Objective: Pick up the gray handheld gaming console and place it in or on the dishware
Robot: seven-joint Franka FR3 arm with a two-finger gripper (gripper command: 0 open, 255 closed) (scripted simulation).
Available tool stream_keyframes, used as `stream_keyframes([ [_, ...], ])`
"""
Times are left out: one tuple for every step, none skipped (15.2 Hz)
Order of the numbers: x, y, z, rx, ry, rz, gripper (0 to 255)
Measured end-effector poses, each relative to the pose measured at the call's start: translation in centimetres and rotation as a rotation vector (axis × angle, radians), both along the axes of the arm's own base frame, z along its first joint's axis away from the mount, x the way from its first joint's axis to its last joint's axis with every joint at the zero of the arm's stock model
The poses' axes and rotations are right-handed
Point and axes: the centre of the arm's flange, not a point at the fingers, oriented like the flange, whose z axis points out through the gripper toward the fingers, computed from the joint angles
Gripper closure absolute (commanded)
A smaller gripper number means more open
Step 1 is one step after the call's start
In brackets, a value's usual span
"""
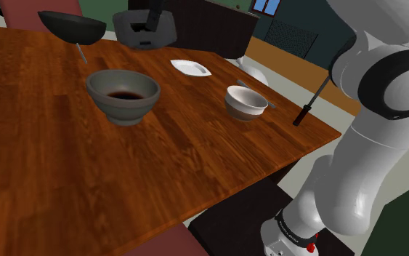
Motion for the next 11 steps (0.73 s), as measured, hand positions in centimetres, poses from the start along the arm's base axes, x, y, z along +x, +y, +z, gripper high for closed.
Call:
stream_keyframes([
  [-0.6, 1.5, 0.2, 0.000, 0.000, 0.000, 255],
  [-1.3, 2.6, 0.2, 0.000, 0.000, 0.000, 255],
  [-1.6, 3.3, -0.1, 0.000, 0.000, 0.000, 255],
  [-1.8, 3.8, -0.4, 0.000, 0.000, 0.000, 255],
  [-1.8, 4.0, -0.7, 0.000, 0.000, -0.001, 255],
  [-1.8, 4.1, -1.2, 0.000, 0.000, -0.001, 255],
  [-1.7, 4.2, -1.7, 0.000, 0.000, -0.001, 255],
  [-1.8, 4.0, -2.2, 0.000, 0.001, -0.001, 255],
  [-1.8, 4.0, -2.7, 0.000, 0.000, -0.002, 255],
  [-1.8, 4.1, -3.3, 0.000, 0.000, -0.001, 255],
  [-1.8, 4.1, -3.8, 0.000, 0.000, -0.002, 255],
])
